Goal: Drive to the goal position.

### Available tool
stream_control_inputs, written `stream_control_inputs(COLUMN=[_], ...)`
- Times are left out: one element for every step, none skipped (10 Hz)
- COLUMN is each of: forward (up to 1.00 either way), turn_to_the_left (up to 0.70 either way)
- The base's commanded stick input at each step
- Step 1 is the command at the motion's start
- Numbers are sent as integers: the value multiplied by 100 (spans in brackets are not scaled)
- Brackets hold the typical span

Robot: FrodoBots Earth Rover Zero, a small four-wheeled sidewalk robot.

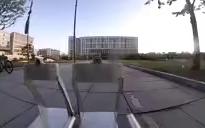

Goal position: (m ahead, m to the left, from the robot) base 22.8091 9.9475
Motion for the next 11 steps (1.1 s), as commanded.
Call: stream_control_inputs(forward=[0, 0, 0, 0, -3, -12, -21, -30, -40, -45, -45], turn_to_the_left=[0, 0, 0, 0, 0, 0, 0, 0, 0, 0, 0])
